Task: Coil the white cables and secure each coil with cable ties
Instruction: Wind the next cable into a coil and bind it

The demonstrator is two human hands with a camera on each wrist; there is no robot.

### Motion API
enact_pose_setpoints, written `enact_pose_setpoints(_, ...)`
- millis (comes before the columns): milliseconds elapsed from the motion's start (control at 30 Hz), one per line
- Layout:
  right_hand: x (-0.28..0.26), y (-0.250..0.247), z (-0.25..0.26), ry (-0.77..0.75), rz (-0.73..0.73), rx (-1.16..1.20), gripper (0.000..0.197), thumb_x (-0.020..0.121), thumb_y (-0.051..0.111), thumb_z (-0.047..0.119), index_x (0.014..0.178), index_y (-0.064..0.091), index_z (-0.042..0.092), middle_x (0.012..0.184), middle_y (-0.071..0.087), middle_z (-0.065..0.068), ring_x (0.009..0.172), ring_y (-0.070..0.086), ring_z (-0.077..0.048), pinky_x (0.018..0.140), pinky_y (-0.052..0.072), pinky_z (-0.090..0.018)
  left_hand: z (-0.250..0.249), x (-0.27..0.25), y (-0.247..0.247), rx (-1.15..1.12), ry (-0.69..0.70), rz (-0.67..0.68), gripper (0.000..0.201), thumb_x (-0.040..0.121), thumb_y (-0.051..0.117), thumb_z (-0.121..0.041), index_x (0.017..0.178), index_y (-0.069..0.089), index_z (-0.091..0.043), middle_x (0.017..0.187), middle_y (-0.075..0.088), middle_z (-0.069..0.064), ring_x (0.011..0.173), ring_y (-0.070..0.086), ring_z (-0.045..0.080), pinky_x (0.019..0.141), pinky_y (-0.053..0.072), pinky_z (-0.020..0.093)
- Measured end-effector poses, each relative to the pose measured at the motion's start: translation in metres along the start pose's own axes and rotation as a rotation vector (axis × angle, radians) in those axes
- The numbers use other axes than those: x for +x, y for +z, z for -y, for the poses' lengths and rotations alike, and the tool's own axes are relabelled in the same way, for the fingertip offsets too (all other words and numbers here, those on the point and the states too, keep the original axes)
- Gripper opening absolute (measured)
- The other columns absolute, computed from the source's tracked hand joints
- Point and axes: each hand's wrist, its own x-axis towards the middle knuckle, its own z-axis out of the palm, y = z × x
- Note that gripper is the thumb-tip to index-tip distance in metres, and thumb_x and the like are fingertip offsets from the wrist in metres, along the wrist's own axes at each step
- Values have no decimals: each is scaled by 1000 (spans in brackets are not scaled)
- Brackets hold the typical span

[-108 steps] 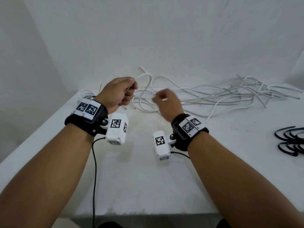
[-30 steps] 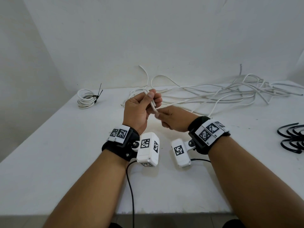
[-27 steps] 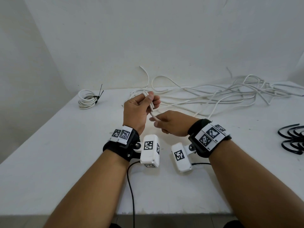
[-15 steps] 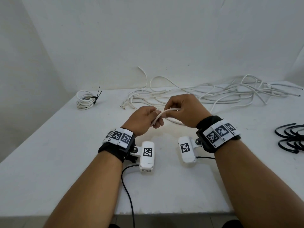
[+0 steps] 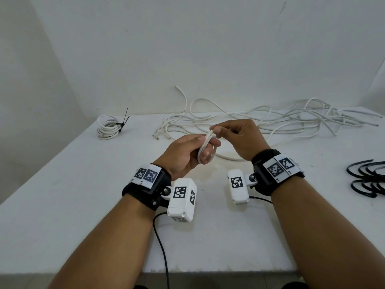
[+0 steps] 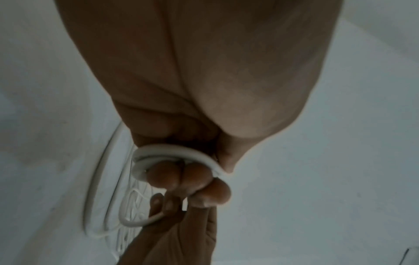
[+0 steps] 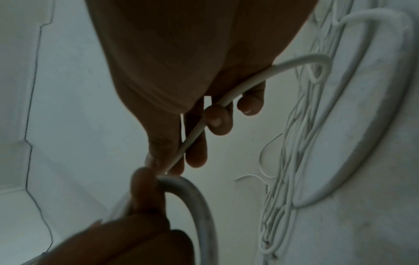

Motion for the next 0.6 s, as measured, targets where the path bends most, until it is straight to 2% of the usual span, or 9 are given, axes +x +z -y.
enact_pose_setpoints(33, 0, 1, -1, 7, 11, -3, 14, 93, 66, 27, 88, 78, 22, 63, 67, 12, 57, 56, -14, 61, 44, -30, -1, 0, 2, -19, 8, -14, 38, 102, 30, -13, 102, 62, 7, 60, 47, 2, 55, 43, 15, 59, 41, 22)
enact_pose_setpoints(67, -1, 3, -2, 14, 24, -4, 22, 96, 62, 28, 85, 77, 17, 55, 59, 13, 52, 48, -6, 58, 40, -22, -3, 0, 3, -42, 18, -32, 38, 102, 30, -13, 101, 62, 7, 59, 47, 2, 55, 42, 15, 58, 40, 21)
enact_pose_setpoints(133, -1, 6, -1, 33, 57, -20, 34, 100, 55, 30, 74, 71, 15, 49, 46, 13, 49, 40, -5, 54, 35, -15, -6, 0, 5, -98, 38, -60, 39, 102, 29, -13, 101, 62, 8, 59, 48, 3, 55, 42, 15, 56, 39, 21)
enact_pose_setpoints(233, -2, 7, 2, 115, 158, -84, 39, 103, 48, 33, 76, 69, 14, 48, 52, 17, 52, 41, -8, 51, 35, -11, -7, 1, 7, -150, 77, -69, 39, 102, 29, -12, 107, 59, 12, 61, 52, 4, 56, 45, 17, 59, 40, 22)
enact_pose_setpoints(267, -2, 6, 3, 142, 209, -119, 40, 104, 46, 35, 77, 70, 17, 51, 57, 19, 53, 44, -7, 53, 37, -11, -7, 1, 8, -165, 90, -57, 38, 101, 32, -15, 109, 58, 13, 63, 53, 4, 57, 46, 17, 60, 40, 23)
enact_pose_setpoints(333, -2, 6, 2, 190, 322, -183, 41, 104, 41, 36, 80, 70, 21, 64, 68, 17, 62, 53, -6, 66, 46, -19, -6, 3, 8, -175, 105, -38, 35, 98, 42, -19, 108, 57, 11, 66, 54, 2, 59, 46, 15, 61, 41, 23)
enact_pose_setpoints(400, -2, 6, 1, 220, 415, -267, 38, 104, 39, 37, 88, 69, 18, 76, 73, 10, 70, 58, -10, 77, 48, -29, -5, 7, 7, -191, 130, -70, 27, 98, 42, -13, 108, 58, 8, 66, 55, 0, 59, 48, 12, 61, 42, 21)
enact_pose_setpoints(533, -8, 17, 7, 214, 618, -353, 19, 105, 40, 28, 92, 54, 23, 90, 75, 6, 61, 57, -9, 71, 47, -27, -5, 16, -2, -329, 183, -257, 23, 99, 41, -6, 107, 57, 10, 66, 60, 2, 63, 51, 11, 65, 45, 19)
enact_pose_setpoints(600, -10, 25, 12, 220, 685, -366, 17, 103, 42, 24, 106, 56, 16, 91, 75, 8, 61, 55, -11, 77, 49, -30, -5, 17, -7, -322, 176, -341, 23, 100, 40, -5, 105, 58, 9, 65, 60, 2, 63, 52, 10, 64, 44, 18)
